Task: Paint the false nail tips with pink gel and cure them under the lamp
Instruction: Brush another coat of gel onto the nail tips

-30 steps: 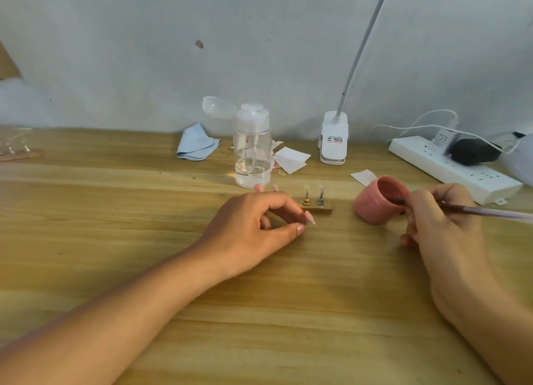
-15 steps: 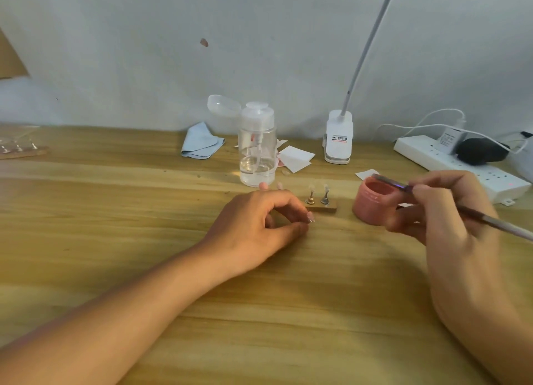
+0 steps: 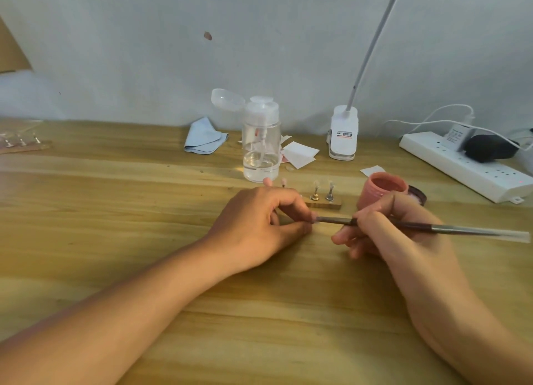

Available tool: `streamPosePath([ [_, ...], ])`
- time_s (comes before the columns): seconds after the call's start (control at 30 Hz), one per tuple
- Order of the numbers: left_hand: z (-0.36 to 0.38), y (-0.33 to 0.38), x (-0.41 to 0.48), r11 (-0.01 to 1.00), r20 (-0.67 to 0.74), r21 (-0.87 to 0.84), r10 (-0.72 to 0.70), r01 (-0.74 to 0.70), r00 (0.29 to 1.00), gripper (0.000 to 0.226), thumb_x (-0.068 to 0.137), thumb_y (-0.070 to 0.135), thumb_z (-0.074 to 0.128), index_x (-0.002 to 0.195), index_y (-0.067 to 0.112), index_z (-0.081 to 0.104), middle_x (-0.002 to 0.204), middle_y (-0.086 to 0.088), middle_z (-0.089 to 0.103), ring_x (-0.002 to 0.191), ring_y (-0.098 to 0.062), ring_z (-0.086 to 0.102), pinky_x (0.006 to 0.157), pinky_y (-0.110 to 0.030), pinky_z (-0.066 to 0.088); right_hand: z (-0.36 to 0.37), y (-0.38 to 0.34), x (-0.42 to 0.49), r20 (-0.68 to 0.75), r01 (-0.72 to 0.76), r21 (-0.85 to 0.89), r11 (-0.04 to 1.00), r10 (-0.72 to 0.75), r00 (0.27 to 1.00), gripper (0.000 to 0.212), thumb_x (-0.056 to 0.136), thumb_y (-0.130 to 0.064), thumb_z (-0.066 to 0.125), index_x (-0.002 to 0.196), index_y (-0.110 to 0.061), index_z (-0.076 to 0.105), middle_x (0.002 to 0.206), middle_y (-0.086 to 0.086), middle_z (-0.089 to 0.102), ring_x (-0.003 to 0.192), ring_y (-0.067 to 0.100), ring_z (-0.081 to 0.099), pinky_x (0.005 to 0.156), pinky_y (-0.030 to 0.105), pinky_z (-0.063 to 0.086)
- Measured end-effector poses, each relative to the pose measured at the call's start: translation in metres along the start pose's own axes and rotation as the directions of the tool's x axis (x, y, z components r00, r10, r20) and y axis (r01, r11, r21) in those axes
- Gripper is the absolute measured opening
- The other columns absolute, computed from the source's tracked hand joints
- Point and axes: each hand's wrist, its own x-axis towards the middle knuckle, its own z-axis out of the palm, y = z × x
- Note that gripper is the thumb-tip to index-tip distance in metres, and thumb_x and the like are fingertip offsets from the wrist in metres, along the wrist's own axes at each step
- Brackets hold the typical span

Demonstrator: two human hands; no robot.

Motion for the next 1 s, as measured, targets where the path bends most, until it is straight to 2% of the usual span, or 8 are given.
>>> streamPosePath([
  [0.27, -0.0009, 0.0007, -0.0008, 1.0, 0.008, -0.01, 0.017, -0.017, 1.0, 0.005, 0.085, 0.017, 0.076, 0.087, 0.022, 0.075, 0.057, 0.037, 0.056, 0.038, 0.001, 0.039, 0.049, 0.0, 0.029, -0.0015, -0.0008, -0.0004, -0.02, 0.014, -0.023, 1.0, -0.014, 1.0, 0.014, 0.083, 0.003, 0.054, 0.07, -0.003, 0.051, 0.063, 0.015, 0.069, 0.051, 0.017, 0.053, 0.051, 0.019, 0.047],
  [0.53, -0.0006, -0.0011, -0.0008, 0.999, 0.013, -0.033, -0.01, 0.01, 1.0, 0.007, 0.084, 0.021, 0.076, 0.086, 0.027, 0.075, 0.075, 0.031, 0.067, 0.041, -0.001, 0.041, 0.057, -0.001, 0.031, -0.0034, -0.0004, -0.0002, -0.053, 0.084, 0.045, 0.995, -0.082, 0.995, 0.012, 0.088, 0.008, 0.05, 0.076, 0.004, 0.049, 0.063, 0.011, 0.066, 0.051, 0.016, 0.055, 0.047, 0.019, 0.045],
  [0.6, -0.0011, -0.0014, -0.0008, 0.999, 0.022, -0.042, -0.012, 0.013, 1.0, 0.009, 0.084, 0.021, 0.076, 0.085, 0.03, 0.074, 0.081, 0.028, 0.07, 0.044, 0.0, 0.043, 0.059, -0.001, 0.031, -0.0058, -0.0008, 0.0001, -0.04, 0.158, 0.059, 0.986, -0.156, 0.987, 0.011, 0.09, 0.01, 0.049, 0.083, 0.002, 0.052, 0.078, 0.007, 0.069, 0.058, 0.019, 0.06, 0.053, 0.023, 0.048],
  [0.7, -0.0014, -0.0018, 0.0004, 0.998, 0.034, -0.057, -0.016, 0.018, 0.999, 0.012, 0.085, 0.021, 0.075, 0.083, 0.032, 0.071, 0.082, 0.027, 0.069, 0.045, 0.003, 0.043, 0.058, 0.0, 0.031, -0.0049, -0.0029, -0.0014, 0.053, 0.183, -0.024, 0.983, -0.182, 0.982, 0.009, 0.084, -0.002, 0.066, 0.088, -0.009, 0.063, 0.081, 0.005, 0.074, 0.073, 0.021, 0.067, 0.072, 0.032, 0.055],
  [0.77, -0.0016, -0.0026, 0.0008, 0.996, 0.028, -0.086, -0.027, 0.029, 0.999, 0.015, 0.085, 0.019, 0.076, 0.082, 0.033, 0.07, 0.081, 0.026, 0.069, 0.044, 0.003, 0.042, 0.055, 0.0, 0.031, -0.0034, -0.0042, -0.0031, 0.078, 0.16, -0.03, 0.987, -0.157, 0.985, 0.009, 0.08, -0.016, 0.075, 0.081, -0.013, 0.067, 0.077, 0.008, 0.074, 0.071, 0.016, 0.066, 0.07, 0.028, 0.055],
  [0.8, -0.0017, -0.0027, 0.0007, 0.994, 0.025, -0.104, -0.029, 0.032, 0.999, 0.016, 0.085, 0.018, 0.076, 0.081, 0.033, 0.07, 0.08, 0.026, 0.069, 0.042, 0.003, 0.041, 0.054, 0.0, 0.031, -0.0036, -0.0038, -0.0028, 0.07, 0.151, -0.016, 0.988, -0.149, 0.986, 0.009, 0.083, -0.017, 0.07, 0.079, -0.011, 0.067, 0.074, 0.01, 0.073, 0.067, 0.016, 0.064, 0.066, 0.024, 0.055],
  [0.9, -0.0023, -0.0025, 0.0005, 0.991, 0.02, -0.129, -0.026, 0.029, 0.999, 0.016, 0.085, 0.017, 0.075, 0.081, 0.032, 0.07, 0.081, 0.026, 0.069, 0.04, 0.001, 0.039, 0.049, -0.001, 0.029, -0.0054, -0.001, -0.001, 0.03, 0.103, 0.03, 0.994, -0.104, 0.994, 0.01, 0.089, 0.0, 0.06, 0.081, -0.007, 0.062, 0.068, 0.012, 0.072, 0.061, 0.016, 0.063, 0.061, 0.019, 0.053],
  [1.0, -0.0021, -0.0023, 0.0008, 0.99, 0.016, -0.14, -0.033, 0.035, 0.999, 0.016, 0.085, 0.017, 0.075, 0.082, 0.031, 0.07, 0.083, 0.026, 0.07, 0.04, 0.0, 0.038, 0.045, -0.006, 0.027, -0.0039, -0.0002, -0.0012, 0.038, 0.073, 0.026, 0.997, -0.074, 0.997, 0.013, 0.088, 0.003, 0.06, 0.079, -0.004, 0.055, 0.07, 0.011, 0.073, 0.058, 0.012, 0.063, 0.06, 0.016, 0.052],
])
